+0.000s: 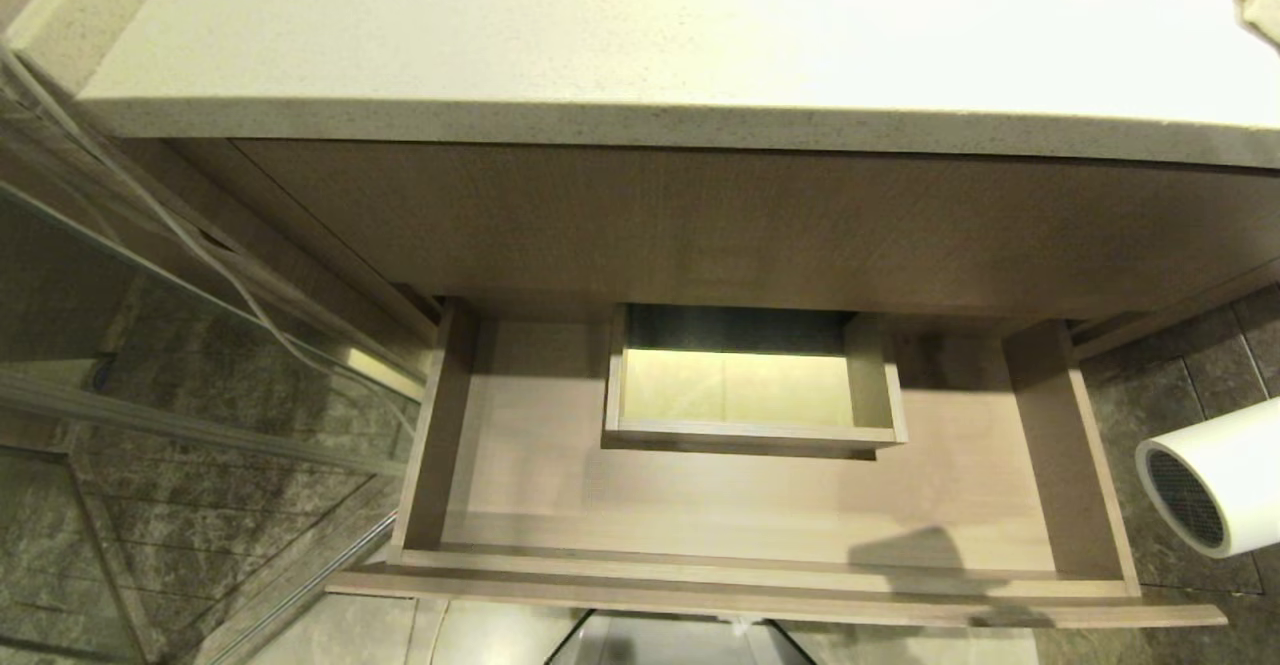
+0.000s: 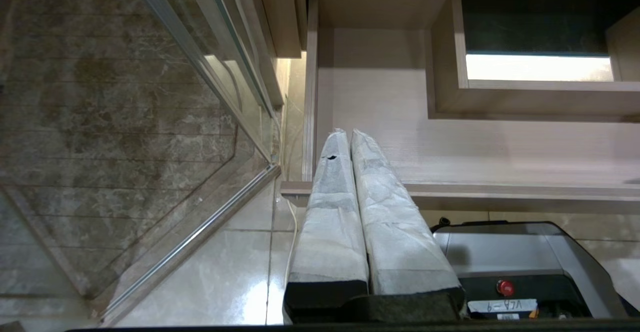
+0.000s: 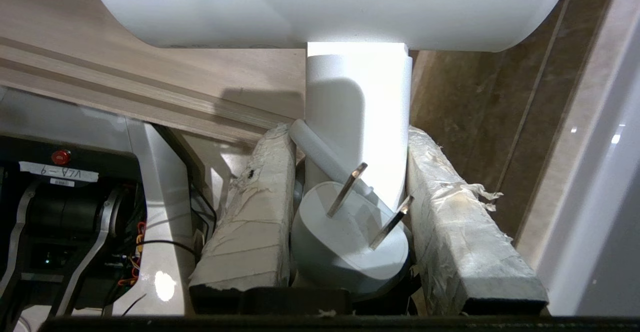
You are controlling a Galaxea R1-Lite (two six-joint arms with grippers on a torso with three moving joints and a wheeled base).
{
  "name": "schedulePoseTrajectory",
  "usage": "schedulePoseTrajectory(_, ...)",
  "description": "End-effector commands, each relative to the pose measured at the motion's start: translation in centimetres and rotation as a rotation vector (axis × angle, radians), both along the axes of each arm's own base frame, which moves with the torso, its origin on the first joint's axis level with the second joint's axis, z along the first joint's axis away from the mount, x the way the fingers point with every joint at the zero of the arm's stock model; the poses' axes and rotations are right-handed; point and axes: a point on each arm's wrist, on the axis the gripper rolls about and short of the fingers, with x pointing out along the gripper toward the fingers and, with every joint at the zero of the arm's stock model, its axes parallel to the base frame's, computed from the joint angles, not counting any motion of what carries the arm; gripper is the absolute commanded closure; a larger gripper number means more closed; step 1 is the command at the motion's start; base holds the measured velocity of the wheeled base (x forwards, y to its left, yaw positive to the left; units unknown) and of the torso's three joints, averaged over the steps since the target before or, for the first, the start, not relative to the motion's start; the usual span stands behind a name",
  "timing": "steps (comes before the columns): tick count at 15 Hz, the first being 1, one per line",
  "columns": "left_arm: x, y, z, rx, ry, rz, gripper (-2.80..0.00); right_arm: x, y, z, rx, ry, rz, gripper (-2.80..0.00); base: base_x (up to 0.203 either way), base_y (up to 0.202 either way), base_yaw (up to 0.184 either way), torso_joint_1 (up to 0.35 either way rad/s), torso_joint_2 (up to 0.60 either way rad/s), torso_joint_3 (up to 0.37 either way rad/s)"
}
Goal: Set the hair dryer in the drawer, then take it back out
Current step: Place it on the countertop
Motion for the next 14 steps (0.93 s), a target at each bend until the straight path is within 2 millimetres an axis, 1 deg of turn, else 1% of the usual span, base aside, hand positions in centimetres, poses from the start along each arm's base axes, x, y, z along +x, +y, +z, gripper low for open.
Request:
schedulePoseTrajectory(1,0.01,0.00,-0.04,0.000,0.001,-0.001,0.00,-0.19,0.07,-0.23,-0.003,-0.002,0.002,0.00,0.000,0.000,0.000,0.307,-0.57,-0.264)
schedulePoseTrajectory(7,0.01,0.00,-0.04,0.000,0.001,0.000,0.00,-0.25,0.09,-0.65,-0.006,-0.011,0.002,0.00,0.000,0.000,0.000,0.311,-0.58,-0.274)
schedulePoseTrajectory(14,0.00,0.00,0.00,0.000,0.000,0.000,0.00,-0.31,0.11,-0.95,-0.009,-0.019,0.003,0.00,0.000,0.000,0.000,0.196,-0.37,-0.178)
